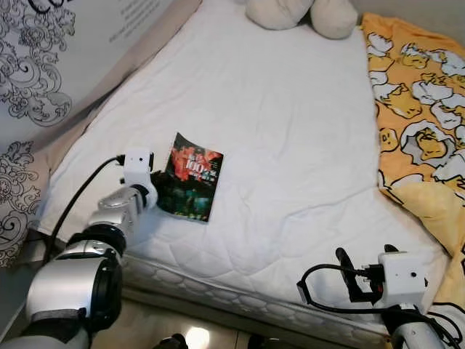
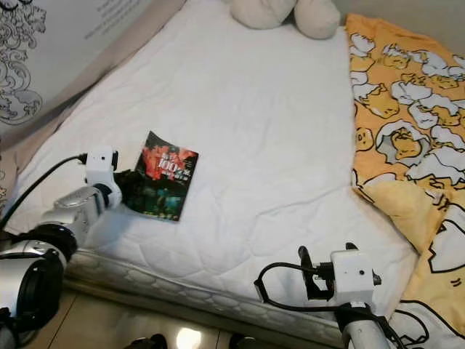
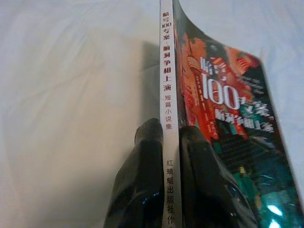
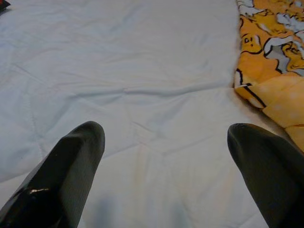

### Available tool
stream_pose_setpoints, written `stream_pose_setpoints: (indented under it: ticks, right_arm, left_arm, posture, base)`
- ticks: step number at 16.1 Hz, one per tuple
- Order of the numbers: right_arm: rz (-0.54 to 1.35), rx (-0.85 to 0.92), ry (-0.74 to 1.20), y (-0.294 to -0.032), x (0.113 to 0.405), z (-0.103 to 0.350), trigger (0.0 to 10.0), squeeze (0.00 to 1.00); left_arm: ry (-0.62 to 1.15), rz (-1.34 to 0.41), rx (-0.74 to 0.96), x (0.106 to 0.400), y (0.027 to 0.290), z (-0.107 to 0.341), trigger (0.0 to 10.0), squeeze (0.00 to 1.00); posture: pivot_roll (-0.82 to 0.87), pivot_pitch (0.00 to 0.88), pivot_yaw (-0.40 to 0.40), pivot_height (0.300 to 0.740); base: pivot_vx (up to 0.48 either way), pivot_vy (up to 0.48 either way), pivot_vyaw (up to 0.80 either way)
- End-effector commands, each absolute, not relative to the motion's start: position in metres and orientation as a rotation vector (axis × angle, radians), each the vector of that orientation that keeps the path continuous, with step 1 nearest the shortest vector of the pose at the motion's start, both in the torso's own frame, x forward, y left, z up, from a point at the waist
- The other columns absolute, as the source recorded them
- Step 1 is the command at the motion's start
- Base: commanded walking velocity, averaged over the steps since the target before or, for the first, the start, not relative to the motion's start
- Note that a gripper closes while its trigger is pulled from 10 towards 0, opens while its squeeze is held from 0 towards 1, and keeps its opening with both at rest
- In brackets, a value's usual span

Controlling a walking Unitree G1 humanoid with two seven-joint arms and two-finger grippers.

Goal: Clean up the room

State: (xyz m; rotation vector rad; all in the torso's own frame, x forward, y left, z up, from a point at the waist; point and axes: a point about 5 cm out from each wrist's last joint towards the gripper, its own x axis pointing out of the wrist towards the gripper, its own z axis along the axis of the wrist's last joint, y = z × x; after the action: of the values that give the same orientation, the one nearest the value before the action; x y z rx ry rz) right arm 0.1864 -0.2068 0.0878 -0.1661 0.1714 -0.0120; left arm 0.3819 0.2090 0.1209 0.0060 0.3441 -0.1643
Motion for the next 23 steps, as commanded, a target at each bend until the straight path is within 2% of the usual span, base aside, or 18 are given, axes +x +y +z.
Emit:
stream_pose_setpoints:
  ticks: [1, 2, 6, 7, 13, 16, 17, 19, 20, 22, 23]
  right_arm:
    - [-0.01, -0.166, 0.184, -0.208, 0.184, 0.089, 10.0, 0.0]
    - [-0.007, -0.164, 0.184, -0.206, 0.186, 0.089, 10.0, 0.0]
    - [-0.003, -0.168, 0.196, -0.206, 0.183, 0.088, 10.0, 0.0]
    - [-0.005, -0.168, 0.2, -0.206, 0.182, 0.088, 10.0, 0.0]
    - [-0.02, -0.168, 0.203, -0.207, 0.184, 0.085, 10.0, 0.0]
    - [-0.036, -0.146, 0.164, -0.206, 0.198, 0.085, 10.0, 0.0]
    - [-0.028, -0.146, 0.155, -0.204, 0.204, 0.084, 10.0, 0.0]
    - [-0.051, -0.134, 0.102, -0.204, 0.216, 0.092, 10.0, 0.0]
    - [-0.086, -0.134, 0.042, -0.206, 0.222, 0.103, 10.0, 0.0]
    - [-0.193, -0.125, -0.073, -0.218, 0.229, 0.123, 10.0, 0.0]
    - [-0.267, -0.127, -0.105, -0.227, 0.231, 0.127, 10.0, 0.0]
  left_arm:
    - [0.317, -0.208, 0.064, 0.388, 0.201, 0.133, 10.0, 0.0]
    - [0.326, -0.249, 0.153, 0.389, 0.198, 0.134, 10.0, 0.0]
    - [0.326, -0.239, 0.235, 0.391, 0.201, 0.139, 10.0, 0.0]
    - [0.331, -0.22, 0.276, 0.391, 0.205, 0.14, 10.0, 1.0]
    - [0.33, -0.14, 0.282, 0.389, 0.223, 0.142, 10.0, 1.0]
    - [0.311, -0.113, 0.193, 0.383, 0.232, 0.135, 10.0, 1.0]
    - [0.279, -0.121, 0.166, 0.385, 0.231, 0.14, 10.0, 1.0]
    - [0.171, -0.285, 0.192, 0.392, 0.203, 0.153, 10.0, 1.0]
    - [0.095, -0.353, 0.157, 0.393, 0.187, 0.158, 10.0, 0.0]
    - [-0.036, -0.399, 0.101, 0.385, 0.164, 0.154, 10.0, 0.0]
    - [-0.023, -0.367, 0.025, 0.377, 0.161, 0.138, 10.0, 0.0]
  posture:
    - [-0.18, 0.253, -0.09, 0.74]
    - [-0.18, 0.256, -0.093, 0.74]
    - [-0.2, 0.256, -0.089, 0.74]
    - [-0.2, 0.252, -0.085, 0.74]
    - [-0.18, 0.228, -0.061, 0.74]
    - [-0.12, 0.157, -0.033, 0.74]
    - [-0.11, 0.135, -0.019, 0.74]
    - [-0.07, 0.073, 0.005, 0.74]
    - [-0.05, 0.032, 0.022, 0.74]
    - [-0.03, 0.0, 0.045, 0.74]
    - [-0.01, 0.0, 0.042, 0.74]
  base:
    - [0.0, 0.0, 0.0]
    - [0.0, 0.0, 0.0]
    - [0.0, 0.0, 0.0]
    - [0.0, 0.0, 0.0]
    - [0.0, 0.0, 0.0]
    - [0.0, 0.0, 0.0]
    - [0.0, 0.0, 0.0]
    - [0.0, 0.0, 0.0]
    - [0.0, 0.0, 0.0]
    - [0.0, 0.0, 0.0]
    - [0.0, -0.48, 0.0]
